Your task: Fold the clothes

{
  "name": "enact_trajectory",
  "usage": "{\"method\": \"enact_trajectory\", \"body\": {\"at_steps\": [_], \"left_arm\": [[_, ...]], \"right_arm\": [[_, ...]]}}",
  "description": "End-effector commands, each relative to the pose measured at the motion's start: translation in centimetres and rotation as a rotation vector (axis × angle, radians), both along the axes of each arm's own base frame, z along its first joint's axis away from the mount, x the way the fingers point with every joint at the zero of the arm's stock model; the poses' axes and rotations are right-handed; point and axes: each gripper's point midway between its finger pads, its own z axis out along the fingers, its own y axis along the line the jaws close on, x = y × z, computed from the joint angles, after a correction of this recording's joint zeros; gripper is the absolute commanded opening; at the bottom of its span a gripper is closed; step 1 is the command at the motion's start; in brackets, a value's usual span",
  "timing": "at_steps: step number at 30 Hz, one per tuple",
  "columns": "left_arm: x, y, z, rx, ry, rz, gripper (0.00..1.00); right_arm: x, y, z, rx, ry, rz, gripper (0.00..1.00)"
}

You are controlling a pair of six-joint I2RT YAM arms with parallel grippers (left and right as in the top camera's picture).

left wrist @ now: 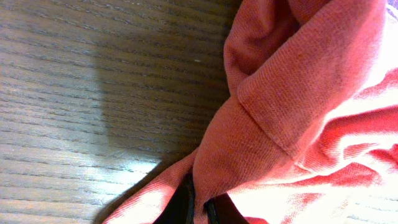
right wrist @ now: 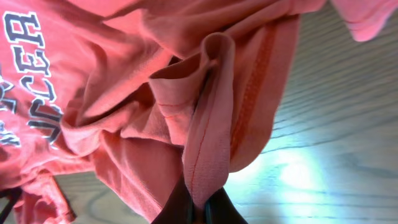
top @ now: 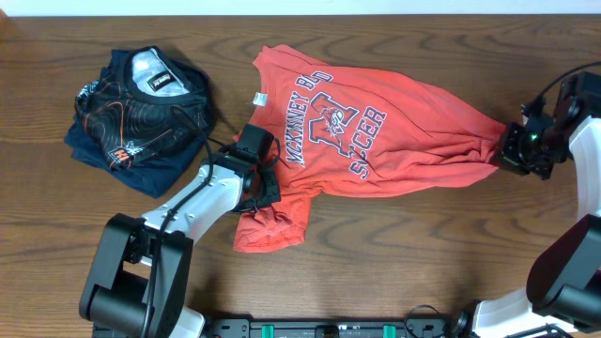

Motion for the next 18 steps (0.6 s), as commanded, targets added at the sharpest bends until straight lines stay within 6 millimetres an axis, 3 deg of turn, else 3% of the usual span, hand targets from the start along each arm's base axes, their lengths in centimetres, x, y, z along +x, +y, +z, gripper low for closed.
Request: {"method": "enact_trajectory", "body": {"at_steps": [1,4,7,13,18], "left_arm": [[-0.3,0.5,-0.4,0.017,0.012,0.007,0.07],[-0.3,0.5,-0.4,0.017,0.011,0.007,0.07],[-0.3,0.5,-0.4,0.017,0.011,0.007,0.07],[-0.2,0.4,-0.4,0.015,0.007,0.007,0.07],[-0.2,0.4,-0.4,0.015,0.007,0.007,0.07]], "right_arm": [[-0.5,-0.9,-1.1,-0.044,0.044,0.018,0.03],[-1.0,-0.4,-1.6,-0.012,0.078,0.020,0.03],[-2.7,0.8,-1.5,0.045,0.151,0.026,0.03],[-5.6,2.1,-0.9,0.098,0.252,0.097,0.14],[-7.4,2.8,-0.3,0.132,0.336,0.078,0.09]]}}
